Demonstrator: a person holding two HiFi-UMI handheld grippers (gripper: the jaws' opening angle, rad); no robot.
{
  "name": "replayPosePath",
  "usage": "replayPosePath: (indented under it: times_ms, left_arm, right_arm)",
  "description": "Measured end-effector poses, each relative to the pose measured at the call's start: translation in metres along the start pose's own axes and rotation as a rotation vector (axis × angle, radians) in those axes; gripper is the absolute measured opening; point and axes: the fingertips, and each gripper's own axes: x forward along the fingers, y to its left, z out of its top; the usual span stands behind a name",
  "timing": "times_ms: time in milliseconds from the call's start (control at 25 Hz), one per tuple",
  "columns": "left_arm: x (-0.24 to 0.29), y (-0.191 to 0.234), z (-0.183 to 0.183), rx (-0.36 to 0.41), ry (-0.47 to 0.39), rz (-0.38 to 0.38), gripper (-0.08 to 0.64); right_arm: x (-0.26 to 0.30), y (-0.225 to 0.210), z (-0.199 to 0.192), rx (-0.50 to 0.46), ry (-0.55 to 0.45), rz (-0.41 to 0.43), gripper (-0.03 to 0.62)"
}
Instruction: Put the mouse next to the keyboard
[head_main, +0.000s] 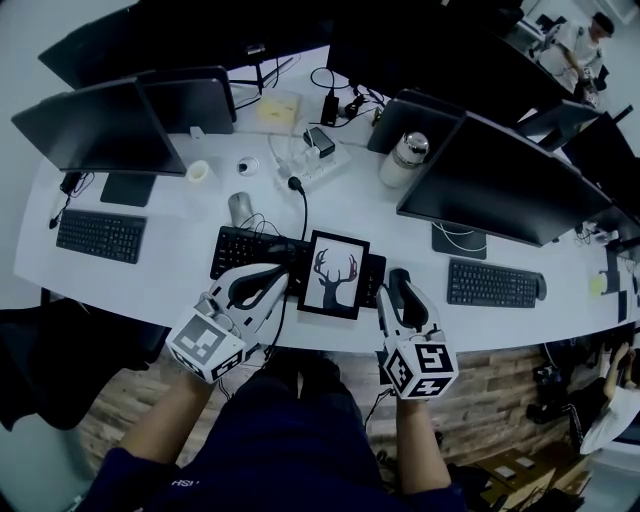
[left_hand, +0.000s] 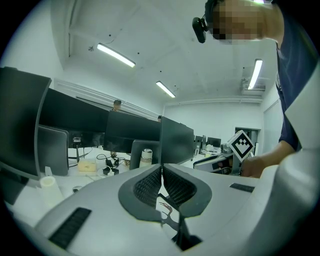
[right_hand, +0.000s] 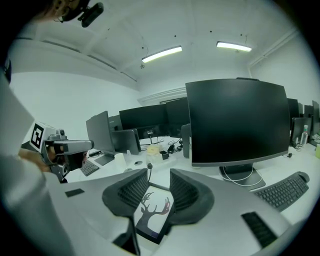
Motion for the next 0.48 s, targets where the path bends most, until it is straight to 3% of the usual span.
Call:
replayPosePath:
  times_ms: [480]
  left_arm:
    - [-0.009,0.002,0.011,0.006,-0.022,0.012,0.034]
  right_arm:
    - [-0.005,0.022,0.017,-0.013,-0.033,0.04,0.097]
